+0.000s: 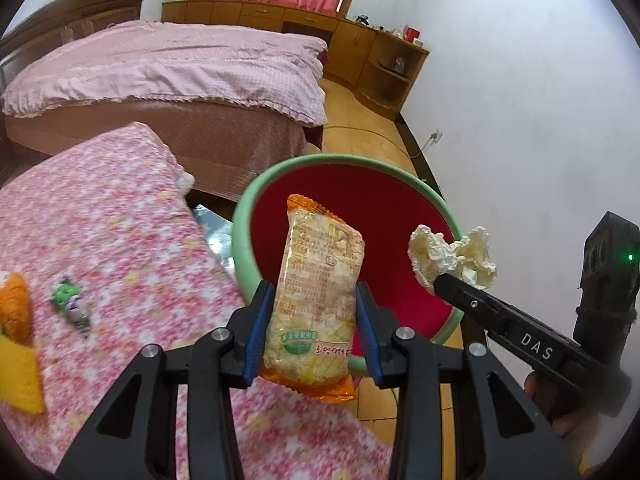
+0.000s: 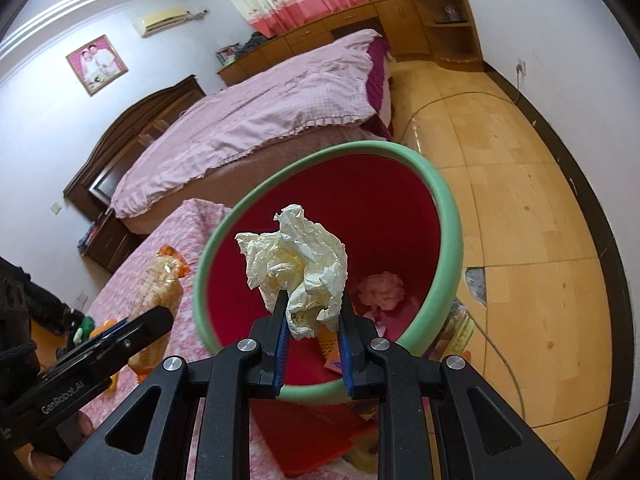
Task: Collect trash
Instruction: 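Carry the snack bag and paper over the red bucket and open both tools, then return both tools to the bed and grasp the clear plastic bag with the left tool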
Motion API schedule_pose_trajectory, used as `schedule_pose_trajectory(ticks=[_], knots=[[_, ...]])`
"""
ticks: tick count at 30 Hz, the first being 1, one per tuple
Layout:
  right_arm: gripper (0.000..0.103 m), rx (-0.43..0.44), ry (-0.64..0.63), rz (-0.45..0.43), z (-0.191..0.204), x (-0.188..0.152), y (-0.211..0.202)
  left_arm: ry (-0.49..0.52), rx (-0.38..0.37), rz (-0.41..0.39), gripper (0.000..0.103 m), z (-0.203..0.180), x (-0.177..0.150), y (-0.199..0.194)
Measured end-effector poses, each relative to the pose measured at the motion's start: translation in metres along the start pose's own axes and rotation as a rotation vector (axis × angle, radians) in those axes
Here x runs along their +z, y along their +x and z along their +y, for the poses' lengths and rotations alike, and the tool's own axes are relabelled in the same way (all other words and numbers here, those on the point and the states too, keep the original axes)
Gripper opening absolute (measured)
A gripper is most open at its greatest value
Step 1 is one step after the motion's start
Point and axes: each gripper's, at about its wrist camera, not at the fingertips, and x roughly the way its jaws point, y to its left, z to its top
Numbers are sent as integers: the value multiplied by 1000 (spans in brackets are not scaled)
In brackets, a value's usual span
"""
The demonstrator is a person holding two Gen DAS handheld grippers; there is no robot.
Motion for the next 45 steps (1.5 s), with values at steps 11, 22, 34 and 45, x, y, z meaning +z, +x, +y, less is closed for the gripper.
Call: schedule_pose_trajectory(ticks=[11,22,34,45], knots=[[34,-5,12,20,-9,1,18,10,10,-4,50,-2,8,11],[40,6,6,7,-2,-2,7,-29,43,-31,50,14,2,-13],[43,48,-28,-17,28,-7,-11,-90,102,-87,50,43,-10,-58],[48,87,-92,-5,69,-19,-13,-179,201,-141,50,99,-30,-107]])
